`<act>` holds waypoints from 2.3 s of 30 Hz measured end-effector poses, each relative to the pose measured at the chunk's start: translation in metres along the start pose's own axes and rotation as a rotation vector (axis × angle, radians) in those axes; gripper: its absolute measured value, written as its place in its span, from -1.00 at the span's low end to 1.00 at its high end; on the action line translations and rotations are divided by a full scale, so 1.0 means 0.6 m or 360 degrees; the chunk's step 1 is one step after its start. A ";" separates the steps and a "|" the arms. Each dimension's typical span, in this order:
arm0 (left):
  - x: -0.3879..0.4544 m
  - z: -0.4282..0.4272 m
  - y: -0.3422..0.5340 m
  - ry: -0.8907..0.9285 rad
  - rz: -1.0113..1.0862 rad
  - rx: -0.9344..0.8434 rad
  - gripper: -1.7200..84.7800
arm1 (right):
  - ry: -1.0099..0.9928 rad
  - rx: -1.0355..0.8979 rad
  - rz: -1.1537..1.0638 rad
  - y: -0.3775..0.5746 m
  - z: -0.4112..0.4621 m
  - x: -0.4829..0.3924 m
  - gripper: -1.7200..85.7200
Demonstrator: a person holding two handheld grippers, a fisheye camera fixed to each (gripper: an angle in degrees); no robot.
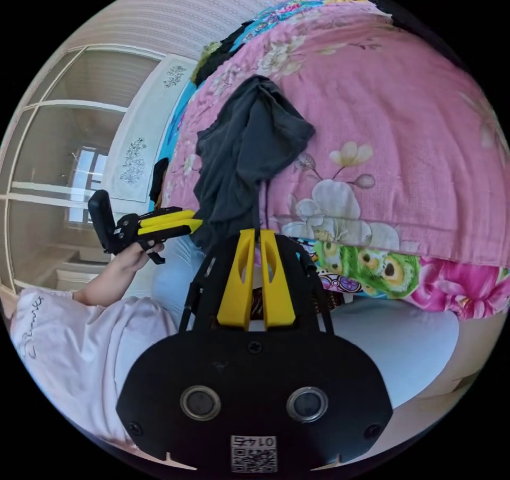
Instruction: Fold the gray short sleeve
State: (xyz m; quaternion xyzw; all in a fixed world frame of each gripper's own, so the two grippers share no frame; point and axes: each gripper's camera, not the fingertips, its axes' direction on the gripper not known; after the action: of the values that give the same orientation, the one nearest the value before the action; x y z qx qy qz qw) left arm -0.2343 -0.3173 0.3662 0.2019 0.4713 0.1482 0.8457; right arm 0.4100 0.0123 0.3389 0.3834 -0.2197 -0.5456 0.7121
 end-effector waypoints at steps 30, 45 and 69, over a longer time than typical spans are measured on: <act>-0.001 -0.101 0.079 0.0197 0.0271 0.0193 -0.79 | -0.0316 0.0214 0.0023 0.193 -0.126 0.003 -0.95; -0.252 -0.402 0.132 -0.0161 -0.0293 0.0732 -0.98 | -0.0384 0.0381 -0.0008 0.225 -0.203 0.023 -0.95; -0.397 -0.237 0.336 -0.0186 -0.1007 0.0502 -0.70 | -0.0461 0.0342 0.0094 0.249 -0.257 0.036 -0.95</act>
State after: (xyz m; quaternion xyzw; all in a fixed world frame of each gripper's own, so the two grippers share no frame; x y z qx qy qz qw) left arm -0.4905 -0.2176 0.5712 0.1822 0.4783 -0.2075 0.8337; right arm 0.6205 0.0555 0.3602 0.3680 -0.3882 -0.5473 0.6437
